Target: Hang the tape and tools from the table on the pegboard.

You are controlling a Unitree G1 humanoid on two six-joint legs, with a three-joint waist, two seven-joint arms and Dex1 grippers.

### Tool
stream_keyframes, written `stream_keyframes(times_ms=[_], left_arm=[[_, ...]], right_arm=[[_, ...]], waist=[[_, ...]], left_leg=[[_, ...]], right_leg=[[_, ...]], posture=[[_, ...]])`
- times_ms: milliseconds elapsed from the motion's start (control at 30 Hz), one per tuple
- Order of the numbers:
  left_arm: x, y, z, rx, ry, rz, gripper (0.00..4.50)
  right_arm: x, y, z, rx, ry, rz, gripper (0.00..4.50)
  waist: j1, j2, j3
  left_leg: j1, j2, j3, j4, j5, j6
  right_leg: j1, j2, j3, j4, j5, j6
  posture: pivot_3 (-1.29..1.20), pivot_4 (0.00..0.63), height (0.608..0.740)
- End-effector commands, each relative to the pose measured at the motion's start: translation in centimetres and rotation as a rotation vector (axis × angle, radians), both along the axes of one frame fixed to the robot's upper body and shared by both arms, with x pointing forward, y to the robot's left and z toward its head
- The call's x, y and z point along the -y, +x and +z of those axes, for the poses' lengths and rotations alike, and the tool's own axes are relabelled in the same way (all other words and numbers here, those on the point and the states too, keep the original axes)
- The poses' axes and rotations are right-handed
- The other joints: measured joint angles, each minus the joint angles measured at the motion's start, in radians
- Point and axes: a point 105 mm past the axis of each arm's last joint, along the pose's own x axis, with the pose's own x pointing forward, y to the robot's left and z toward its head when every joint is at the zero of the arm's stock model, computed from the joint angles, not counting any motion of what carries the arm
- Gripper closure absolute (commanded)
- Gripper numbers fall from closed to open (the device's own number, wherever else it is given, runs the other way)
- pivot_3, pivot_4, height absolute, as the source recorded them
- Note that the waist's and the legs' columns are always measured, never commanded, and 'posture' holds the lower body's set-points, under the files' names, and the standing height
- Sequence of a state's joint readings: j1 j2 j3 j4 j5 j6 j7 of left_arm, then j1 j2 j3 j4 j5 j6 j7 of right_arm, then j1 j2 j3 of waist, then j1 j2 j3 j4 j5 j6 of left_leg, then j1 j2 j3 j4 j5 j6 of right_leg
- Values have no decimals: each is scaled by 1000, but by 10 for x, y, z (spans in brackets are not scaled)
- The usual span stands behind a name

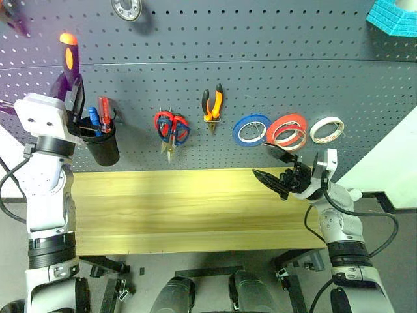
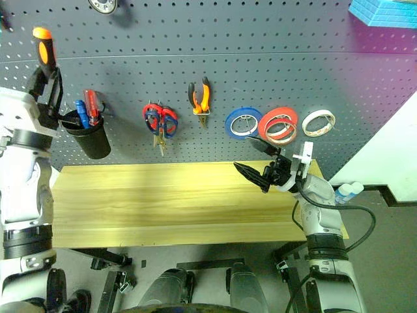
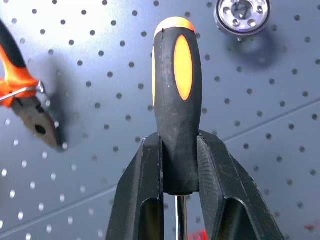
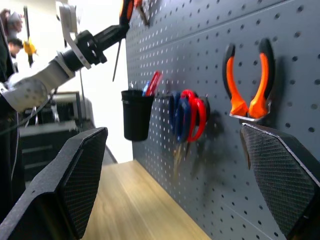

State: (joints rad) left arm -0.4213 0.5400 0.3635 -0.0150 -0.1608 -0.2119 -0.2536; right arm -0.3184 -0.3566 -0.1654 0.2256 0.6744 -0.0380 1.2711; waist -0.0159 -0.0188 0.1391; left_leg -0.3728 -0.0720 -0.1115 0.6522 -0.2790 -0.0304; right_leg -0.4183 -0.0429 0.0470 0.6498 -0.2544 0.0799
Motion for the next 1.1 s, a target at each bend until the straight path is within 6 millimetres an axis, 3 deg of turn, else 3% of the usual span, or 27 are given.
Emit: stream_keyframes(times_ms=[33,333,667,1100], left_arm=[[-6,-4,24,84,14,19,3956],[-17,7,26,72,-9,30,3956],[-32,11,22,63,-41,50,3956],[-38,21,-38,-50,-112,56,3956]], right_arm=[[-3,-8,18,51,72,21,0],[-29,-31,31,122,23,179,0],[-29,-27,30,93,14,216,0],[-24,-26,27,76,-18,193,0]], waist=[[-1,0,0],[-9,0,0],[-31,0,0],[-30,0,0]], left_leg=[[0,0,0,0,0,0],[0,0,0,0,0,0],[0,0,0,1,0,0],[0,0,0,1,0,0]], right_leg=[[0,0,0,0,0,0],[0,0,1,0,0,0],[-1,0,1,1,0,0],[-1,0,1,2,0,0]], posture=[[-61,59,740],[-107,83,740],[-79,93,740],[-78,113,740]])
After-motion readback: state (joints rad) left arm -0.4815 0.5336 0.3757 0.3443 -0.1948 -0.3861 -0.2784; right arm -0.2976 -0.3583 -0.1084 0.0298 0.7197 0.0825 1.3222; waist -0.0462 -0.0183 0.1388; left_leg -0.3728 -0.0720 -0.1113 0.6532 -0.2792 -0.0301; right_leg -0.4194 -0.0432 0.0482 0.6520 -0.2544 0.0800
